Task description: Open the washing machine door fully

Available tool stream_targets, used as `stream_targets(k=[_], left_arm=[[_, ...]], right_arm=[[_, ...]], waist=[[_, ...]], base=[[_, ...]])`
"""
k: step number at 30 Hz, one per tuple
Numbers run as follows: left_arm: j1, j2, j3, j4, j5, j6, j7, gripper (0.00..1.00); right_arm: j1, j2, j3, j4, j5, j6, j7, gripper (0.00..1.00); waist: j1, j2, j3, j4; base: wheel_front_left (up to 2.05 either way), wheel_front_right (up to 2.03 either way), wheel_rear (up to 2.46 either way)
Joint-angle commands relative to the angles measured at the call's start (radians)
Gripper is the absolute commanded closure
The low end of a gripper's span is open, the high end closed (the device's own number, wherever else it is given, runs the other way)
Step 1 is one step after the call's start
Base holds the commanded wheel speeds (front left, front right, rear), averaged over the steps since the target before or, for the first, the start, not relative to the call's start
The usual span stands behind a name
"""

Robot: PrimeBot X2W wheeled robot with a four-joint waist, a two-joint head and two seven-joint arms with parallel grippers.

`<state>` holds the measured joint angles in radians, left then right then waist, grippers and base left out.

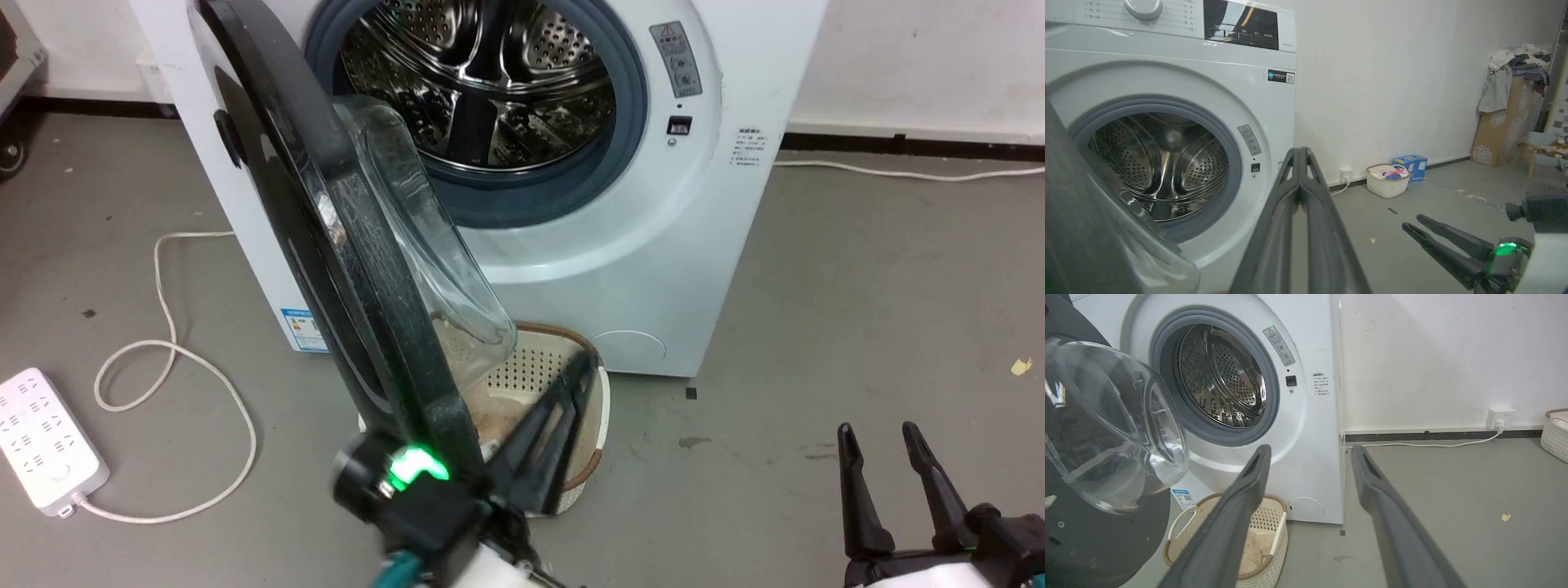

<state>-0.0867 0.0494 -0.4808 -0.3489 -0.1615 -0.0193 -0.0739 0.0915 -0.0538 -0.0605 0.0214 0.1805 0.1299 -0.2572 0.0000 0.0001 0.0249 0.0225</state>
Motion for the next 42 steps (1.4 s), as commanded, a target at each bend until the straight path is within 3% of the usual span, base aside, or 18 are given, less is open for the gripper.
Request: stream_targets(k=[1, 9, 16, 23, 34, 42], left_arm=[[0.019, 0.002, -0.011, 0.041, 0.003, 0.010, -0.007, 1.00], [0.034, 0.002, 0.003, 0.287, -0.059, 0.053, -0.040, 1.00], [0.033, 0.004, 0.042, 0.392, -0.085, 0.074, -0.085, 1.00], [0.053, 0.008, 0.061, 0.427, -0.106, 0.087, -0.111, 1.00], [0.091, 0.029, 0.081, 0.412, -0.123, 0.111, -0.112, 1.00], [0.069, 0.088, 0.161, 0.399, -0.147, 0.130, -0.109, 1.00]], right_arm=[[-0.016, 0.004, 0.000, 0.002, 0.006, 0.001, -0.005, 0.00], [-0.027, 0.004, 0.006, 0.010, 0.001, 0.001, -0.005, 0.00], [-0.023, 0.004, 0.003, 0.016, 0.002, 0.001, -0.005, 0.00], [-0.011, 0.004, 0.004, 0.025, 0.005, 0.001, -0.005, 0.00], [0.008, 0.004, 0.012, 0.033, 0.017, 0.001, -0.005, 0.00], [-0.011, 0.004, 0.028, 0.032, 0.013, 0.001, -0.005, 0.00]], waist=[[0.0000, -0.0001, 0.003, -0.001], [0.0000, -0.0001, 0.023, 0.002], [0.0000, -0.0001, 0.023, 0.028], [0.0000, -0.0001, 0.002, 0.101], [0.0000, -0.0001, -0.023, 0.281], [0.0000, -0.0001, 0.020, 0.368]], base=[[0.00, 0.00, 0.00], [0.00, 0.00, 0.00], [0.00, 0.00, 0.00], [0.00, 0.00, 0.00], [0.00, 0.00, 0.00], [0.00, 0.00, 0.00]])
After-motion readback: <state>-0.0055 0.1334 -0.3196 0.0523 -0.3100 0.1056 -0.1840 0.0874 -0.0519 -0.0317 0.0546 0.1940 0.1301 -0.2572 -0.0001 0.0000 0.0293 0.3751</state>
